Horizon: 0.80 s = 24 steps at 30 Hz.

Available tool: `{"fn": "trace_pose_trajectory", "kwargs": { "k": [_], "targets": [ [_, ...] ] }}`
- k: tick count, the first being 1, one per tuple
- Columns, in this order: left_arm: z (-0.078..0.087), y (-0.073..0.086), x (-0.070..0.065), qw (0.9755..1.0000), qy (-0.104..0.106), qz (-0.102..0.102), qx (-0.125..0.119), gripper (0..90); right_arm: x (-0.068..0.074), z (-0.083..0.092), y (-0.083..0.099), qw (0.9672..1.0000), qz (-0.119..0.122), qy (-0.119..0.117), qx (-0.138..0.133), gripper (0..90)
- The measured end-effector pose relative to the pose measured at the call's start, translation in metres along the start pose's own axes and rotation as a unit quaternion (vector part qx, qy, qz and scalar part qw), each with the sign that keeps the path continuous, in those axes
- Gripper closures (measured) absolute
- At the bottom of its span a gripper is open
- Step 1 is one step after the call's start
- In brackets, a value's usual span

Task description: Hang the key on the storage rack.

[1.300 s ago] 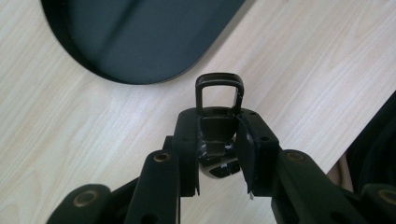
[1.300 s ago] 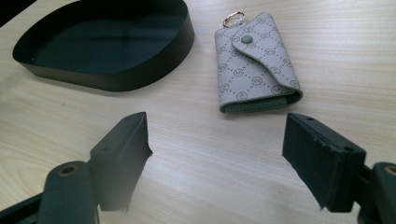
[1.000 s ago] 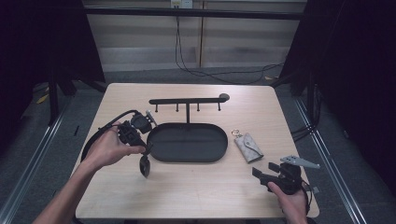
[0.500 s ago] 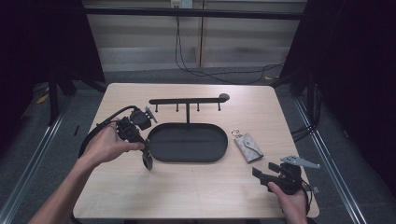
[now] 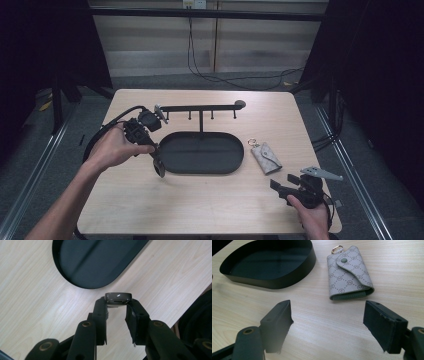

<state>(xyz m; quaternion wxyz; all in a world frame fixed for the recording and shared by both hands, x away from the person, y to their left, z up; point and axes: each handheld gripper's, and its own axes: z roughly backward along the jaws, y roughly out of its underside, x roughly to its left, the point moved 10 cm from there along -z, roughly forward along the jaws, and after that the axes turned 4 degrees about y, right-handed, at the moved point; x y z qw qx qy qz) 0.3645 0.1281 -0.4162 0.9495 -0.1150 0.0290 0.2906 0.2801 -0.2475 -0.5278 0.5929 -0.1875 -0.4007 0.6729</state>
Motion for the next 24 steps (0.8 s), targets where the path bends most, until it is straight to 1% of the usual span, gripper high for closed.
{"fn": "trace_pose_trajectory", "kwargs": {
  "k": [1,5,6,10,11,14,19,20,21,24],
  "targets": [
    [0.000,0.000,0.001,1.0000,0.004,0.003,0.006,70.5,0.000,0.000,0.000,1.0000,0.000,0.000,0.000,22.8],
    [0.001,-0.002,0.007,0.9999,0.001,0.012,0.011,70.6,0.000,0.000,0.000,1.0000,0.003,0.000,0.000,22.8],
    [0.002,-0.003,0.008,0.9998,0.002,0.017,0.009,70.6,0.000,0.000,0.000,1.0000,0.003,-0.001,0.000,22.8],
    [0.006,-0.006,0.010,0.9998,0.001,0.020,0.008,70.6,0.000,0.000,0.000,1.0000,0.001,-0.001,0.000,22.8],
    [0.009,-0.009,0.011,0.9997,0.000,0.022,0.005,70.5,0.000,0.000,0.000,1.0000,0.001,-0.001,0.001,22.7],
    [0.013,-0.012,0.013,0.9996,-0.005,0.026,0.008,70.6,0.001,0.000,0.000,1.0000,0.002,-0.001,0.000,22.7],
    [0.017,-0.016,0.014,0.9997,-0.004,0.022,0.004,70.5,0.001,0.000,0.000,1.0000,0.002,-0.003,0.001,22.7],
    [0.018,-0.017,0.015,0.9997,-0.002,0.023,0.001,70.5,0.001,0.000,0.000,1.0000,0.002,-0.003,0.001,22.7],
    [0.021,-0.018,0.017,0.9998,0.001,0.020,-0.002,70.6,0.001,0.000,0.000,1.0000,0.002,-0.003,0.000,22.7],
    [0.022,-0.020,0.020,0.9997,0.002,0.024,-0.004,70.6,0.001,0.000,0.000,1.0000,0.002,-0.003,-0.001,22.4]
  ]
}}
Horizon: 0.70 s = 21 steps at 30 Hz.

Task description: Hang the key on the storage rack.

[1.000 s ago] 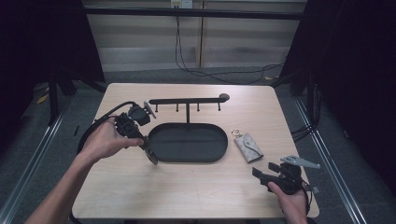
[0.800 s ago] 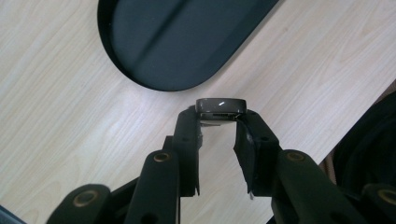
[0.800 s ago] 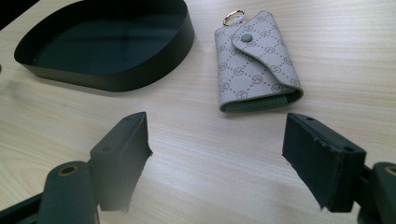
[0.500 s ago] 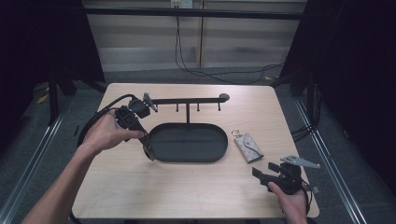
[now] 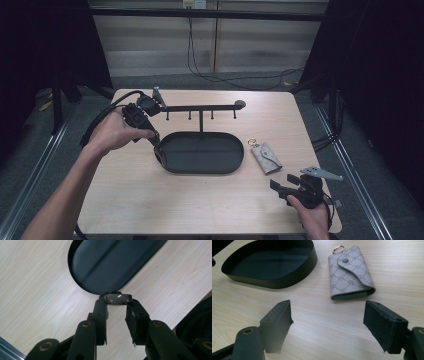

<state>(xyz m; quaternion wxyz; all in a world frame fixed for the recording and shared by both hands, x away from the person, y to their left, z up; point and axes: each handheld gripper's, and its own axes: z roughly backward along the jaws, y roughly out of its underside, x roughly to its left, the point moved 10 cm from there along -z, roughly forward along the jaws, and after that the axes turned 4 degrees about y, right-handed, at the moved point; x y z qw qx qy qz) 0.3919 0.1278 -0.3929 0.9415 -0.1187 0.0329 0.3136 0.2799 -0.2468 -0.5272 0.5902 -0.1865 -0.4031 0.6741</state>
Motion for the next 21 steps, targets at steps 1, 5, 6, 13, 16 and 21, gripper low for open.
{"fn": "trace_pose_trajectory", "kwargs": {
  "k": [1,5,6,13,16,21],
  "targets": [
    [0.000,-0.001,0.001,1.0000,0.000,0.001,-0.001,70.6,0.000,0.000,0.000,1.0000,0.002,0.000,0.000,22.3],
    [0.001,-0.006,0.008,0.9998,0.004,0.017,-0.005,70.6,0.001,0.001,0.000,1.0000,0.001,-0.004,-0.001,20.0],
    [0.001,-0.007,0.010,0.9998,0.004,0.018,-0.005,70.6,0.001,0.001,-0.001,1.0000,0.001,-0.003,-0.002,19.1],
    [0.003,-0.016,0.019,0.9992,0.009,0.037,-0.013,70.6,0.001,0.001,-0.002,1.0000,0.003,-0.005,-0.006,15.7],
    [0.004,-0.020,0.021,0.9993,-0.001,0.039,-0.003,70.6,0.001,0.002,-0.002,0.9999,0.000,-0.005,-0.009,14.8],
    [-0.001,-0.028,0.019,0.9994,0.001,0.035,0.001,70.6,0.002,0.003,-0.002,0.9999,0.003,-0.008,-0.011,14.0]
  ]
}}
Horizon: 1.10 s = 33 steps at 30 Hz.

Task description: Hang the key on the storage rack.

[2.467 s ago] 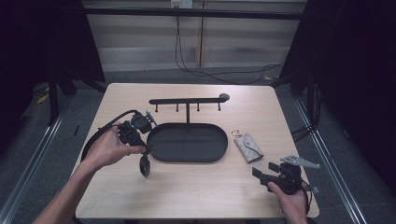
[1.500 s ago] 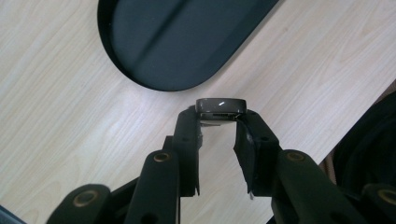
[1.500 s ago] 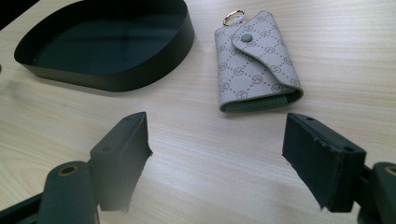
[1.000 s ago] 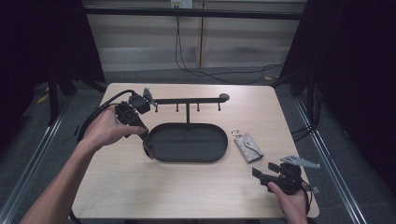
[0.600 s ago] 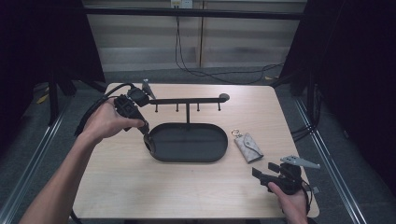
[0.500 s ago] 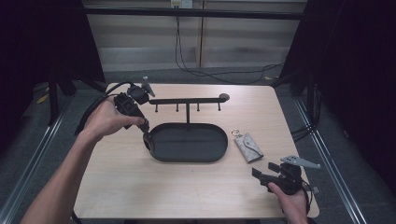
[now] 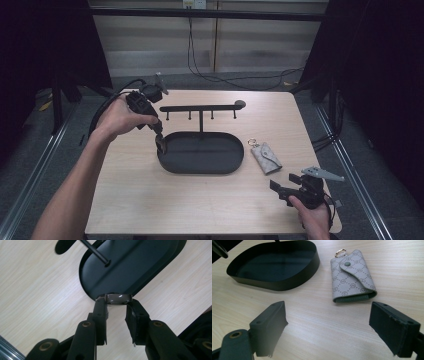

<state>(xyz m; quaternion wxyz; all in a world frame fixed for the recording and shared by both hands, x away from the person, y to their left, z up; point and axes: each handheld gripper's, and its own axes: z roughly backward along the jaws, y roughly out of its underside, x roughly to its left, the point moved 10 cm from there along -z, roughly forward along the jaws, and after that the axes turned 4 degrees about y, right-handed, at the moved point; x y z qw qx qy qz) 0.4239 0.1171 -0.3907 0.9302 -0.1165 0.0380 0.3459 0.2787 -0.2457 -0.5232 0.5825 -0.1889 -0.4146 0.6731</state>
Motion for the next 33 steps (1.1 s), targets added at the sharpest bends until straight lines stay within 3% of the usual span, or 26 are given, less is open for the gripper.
{"fn": "trace_pose_trajectory", "kwargs": {
  "k": [4,5,12,23,24,27,33],
  "targets": [
    [-0.007,-0.010,0.004,0.9999,-0.006,0.008,-0.005,70.6,0.000,0.000,0.001,1.0000,0.001,0.000,0.003,14.0],
    [-0.012,-0.011,0.006,0.9998,0.001,0.015,0.009,70.5,0.000,0.000,0.001,1.0000,0.002,0.000,0.003,13.9],
    [-0.022,-0.020,0.008,0.9994,-0.009,0.026,0.019,70.6,0.000,-0.001,0.002,1.0000,0.003,0.002,0.006,14.1],
    [-0.020,-0.024,0.010,0.9991,-0.015,0.034,0.018,70.6,0.001,-0.001,0.002,1.0000,0.006,-0.002,0.007,14.2],
    [-0.021,-0.026,0.011,0.9986,-0.027,0.042,0.016,70.6,0.002,-0.001,0.002,0.9999,0.007,-0.002,0.009,14.3],
    [-0.023,-0.028,0.009,0.9985,-0.031,0.042,0.018,70.5,0.002,-0.001,0.002,0.9999,0.007,-0.002,0.009,14.4],
    [-0.022,-0.031,0.013,0.9982,-0.029,0.050,0.017,70.5,0.002,-0.002,0.003,0.9999,0.008,-0.004,0.010,14.4]
  ]
}}
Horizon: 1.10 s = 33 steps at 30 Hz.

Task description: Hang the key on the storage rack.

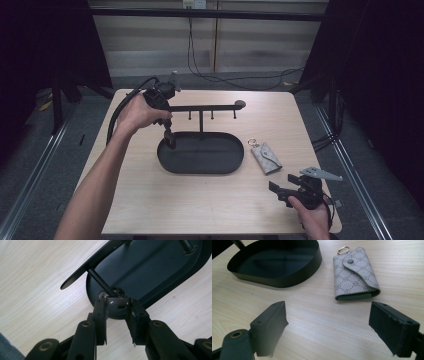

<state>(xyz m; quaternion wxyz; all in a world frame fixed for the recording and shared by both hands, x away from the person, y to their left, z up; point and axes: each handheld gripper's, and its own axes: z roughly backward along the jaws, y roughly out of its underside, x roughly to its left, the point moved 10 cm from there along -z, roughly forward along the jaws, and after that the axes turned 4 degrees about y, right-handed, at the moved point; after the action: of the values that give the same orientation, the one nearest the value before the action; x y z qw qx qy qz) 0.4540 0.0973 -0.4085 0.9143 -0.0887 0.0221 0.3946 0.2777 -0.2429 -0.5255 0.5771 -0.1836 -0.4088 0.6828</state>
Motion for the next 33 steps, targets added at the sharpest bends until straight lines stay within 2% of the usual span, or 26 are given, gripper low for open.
{"fn": "trace_pose_trajectory", "kwargs": {
  "k": [5,8,12,15,18,20,22,24,29,33],
  "targets": [
    [-0.003,-0.004,0.001,1.0000,-0.001,0.002,0.000,70.5,0.000,0.000,0.000,1.0000,0.000,0.000,-0.001,14.5],
    [-0.003,-0.004,0.003,0.9999,-0.001,0.009,-0.007,70.4,0.000,0.001,0.000,1.0000,0.000,-0.001,-0.001,14.5],
    [-0.003,-0.005,0.004,0.9996,0.010,0.019,-0.018,70.3,0.000,0.000,0.000,1.0000,0.000,-0.003,0.000,14.6],
    [-0.004,-0.005,0.004,0.9997,0.008,0.016,-0.018,69.9,0.000,-0.001,0.000,1.0000,0.000,-0.004,0.001,14.6],
    [-0.002,-0.005,0.005,0.9994,0.003,0.016,-0.030,66.5,0.001,0.000,-0.001,1.0000,0.000,-0.004,0.000,14.7],
    [-0.004,-0.004,0.004,0.9992,0.009,0.016,-0.036,62.9,0.001,0.000,0.000,1.0000,0.000,-0.004,0.000,14.7],
    [-0.006,-0.001,0.005,0.9990,0.013,0.017,-0.040,54.0,0.001,0.000,0.000,1.0000,0.000,-0.003,0.000,14.7],
    [-0.006,0.000,0.008,0.9978,0.023,0.024,-0.056,49.8,0.000,-0.001,0.000,1.0000,0.000,-0.003,0.000,14.7],
    [-0.005,0.006,0.012,0.9967,0.032,0.027,-0.070,37.4,0.000,-0.001,0.000,1.0000,-0.001,-0.003,0.001,14.7],
    [-0.002,0.013,0.018,0.9944,0.038,0.030,-0.094,29.9,0.000,-0.002,0.000,1.0000,-0.001,-0.001,0.001,14.7]
  ]
}}
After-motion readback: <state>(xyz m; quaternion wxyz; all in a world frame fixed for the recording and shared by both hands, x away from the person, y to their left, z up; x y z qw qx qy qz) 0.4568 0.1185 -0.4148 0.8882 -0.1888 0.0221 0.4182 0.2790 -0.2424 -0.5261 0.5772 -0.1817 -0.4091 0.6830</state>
